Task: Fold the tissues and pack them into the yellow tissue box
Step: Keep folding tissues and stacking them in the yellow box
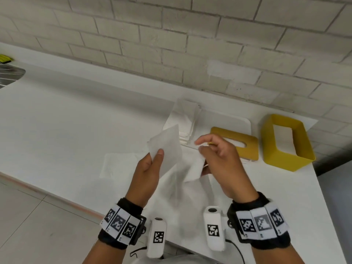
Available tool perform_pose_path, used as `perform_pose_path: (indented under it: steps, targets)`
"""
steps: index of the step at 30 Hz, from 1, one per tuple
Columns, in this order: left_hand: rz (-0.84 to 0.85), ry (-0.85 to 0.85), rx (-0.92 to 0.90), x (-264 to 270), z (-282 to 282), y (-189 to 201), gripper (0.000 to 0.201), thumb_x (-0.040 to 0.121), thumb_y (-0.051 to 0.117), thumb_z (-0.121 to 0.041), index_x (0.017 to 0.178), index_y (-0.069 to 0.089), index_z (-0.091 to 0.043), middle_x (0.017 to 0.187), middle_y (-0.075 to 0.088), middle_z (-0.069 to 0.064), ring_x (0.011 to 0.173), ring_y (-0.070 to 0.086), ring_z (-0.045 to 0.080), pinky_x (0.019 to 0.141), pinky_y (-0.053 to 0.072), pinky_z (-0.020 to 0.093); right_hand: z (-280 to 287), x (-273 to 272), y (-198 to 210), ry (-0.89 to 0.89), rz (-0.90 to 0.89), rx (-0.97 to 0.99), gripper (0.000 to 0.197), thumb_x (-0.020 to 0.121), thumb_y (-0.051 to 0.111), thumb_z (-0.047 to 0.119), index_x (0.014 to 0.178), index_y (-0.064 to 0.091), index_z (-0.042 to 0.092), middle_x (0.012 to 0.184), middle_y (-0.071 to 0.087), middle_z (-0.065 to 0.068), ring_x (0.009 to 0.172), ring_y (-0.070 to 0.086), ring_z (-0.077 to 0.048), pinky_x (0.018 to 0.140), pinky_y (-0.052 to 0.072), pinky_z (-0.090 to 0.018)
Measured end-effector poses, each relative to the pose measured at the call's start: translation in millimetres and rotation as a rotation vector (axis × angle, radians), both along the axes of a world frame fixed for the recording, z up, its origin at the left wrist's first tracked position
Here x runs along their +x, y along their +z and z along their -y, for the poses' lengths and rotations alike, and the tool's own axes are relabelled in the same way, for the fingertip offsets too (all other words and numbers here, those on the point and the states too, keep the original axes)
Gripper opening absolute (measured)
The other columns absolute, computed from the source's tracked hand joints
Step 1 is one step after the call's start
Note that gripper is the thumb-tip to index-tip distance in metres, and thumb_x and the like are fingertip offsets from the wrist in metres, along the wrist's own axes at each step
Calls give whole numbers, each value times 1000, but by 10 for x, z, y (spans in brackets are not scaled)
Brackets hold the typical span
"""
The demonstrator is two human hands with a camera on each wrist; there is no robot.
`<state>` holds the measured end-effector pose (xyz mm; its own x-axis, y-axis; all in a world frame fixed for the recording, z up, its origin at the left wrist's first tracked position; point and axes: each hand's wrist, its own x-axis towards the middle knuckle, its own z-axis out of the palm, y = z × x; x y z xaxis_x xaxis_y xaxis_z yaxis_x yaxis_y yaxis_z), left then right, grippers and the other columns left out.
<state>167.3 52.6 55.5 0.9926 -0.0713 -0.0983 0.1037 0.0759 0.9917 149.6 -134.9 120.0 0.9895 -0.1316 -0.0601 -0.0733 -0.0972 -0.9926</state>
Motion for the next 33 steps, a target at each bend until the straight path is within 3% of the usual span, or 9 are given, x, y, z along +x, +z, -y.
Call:
perform_pose_path:
  steps: [4,8,11,15,18,22,28,30,33]
  targets:
    - [-65,-148,-131,-69,149,68,35,110,41,-27,127,71,-19,122,75,6,119,69,24,97,57,37,-147,16,-56,64,-97,216,18,100,49,-2,106,66,1,85,74,-14,78,75,-29,68,63,-43]
    - [-167,-161,-174,-112,143,36,30,106,48,-27,113,77,-24,112,78,5,104,73,19,85,59,34,-120,30,-125,44,-85,163,22,98,51,-6,111,66,4,98,76,-16,86,77,-30,63,62,-32]
    - [-254,-99,-216,-114,113,-6,29,106,50,-25,117,75,-14,114,77,9,109,71,26,94,56,41,-90,46,-188,5,-55,76,14,98,58,1,104,70,5,92,76,-14,78,73,-26,61,59,-30]
    - [-364,-44,-373,-114,109,-16,31,103,55,-24,127,68,-9,123,75,9,116,70,28,101,52,43,-59,51,-265,-30,100,-60,10,100,63,17,96,72,16,92,72,-2,86,65,-12,76,51,-30]
    - [-361,-23,-354,-94,82,-50,33,102,57,-24,129,67,-7,122,75,9,116,70,27,100,53,40,-68,36,-227,-61,185,42,13,97,63,27,94,68,16,89,66,-15,83,62,-22,79,49,-35]
    - [-304,-60,-303,-98,80,-60,29,106,48,-17,117,66,3,92,78,0,84,74,11,71,56,21,-94,7,-140,-97,283,202,7,91,67,23,85,66,20,79,62,0,77,56,-16,72,47,-27]
    - [-307,7,-357,-75,44,-18,43,100,61,-24,138,60,-5,130,71,12,123,66,26,111,48,48,-82,-13,-110,-191,344,324,17,86,70,32,89,64,16,85,56,-12,80,49,-26,73,40,-41]
    - [-306,14,-418,-84,47,-2,51,93,66,-25,138,60,-2,132,69,14,126,64,29,113,45,50,-121,4,-142,-144,307,217,8,92,71,22,90,65,17,82,66,-5,75,59,-20,68,47,-35]
    - [-264,-6,-456,-111,68,16,39,102,47,-18,134,62,-2,133,69,13,129,62,26,115,42,46,-193,31,-216,-89,230,107,8,96,68,12,100,67,19,92,76,-1,84,72,-15,72,55,-31]
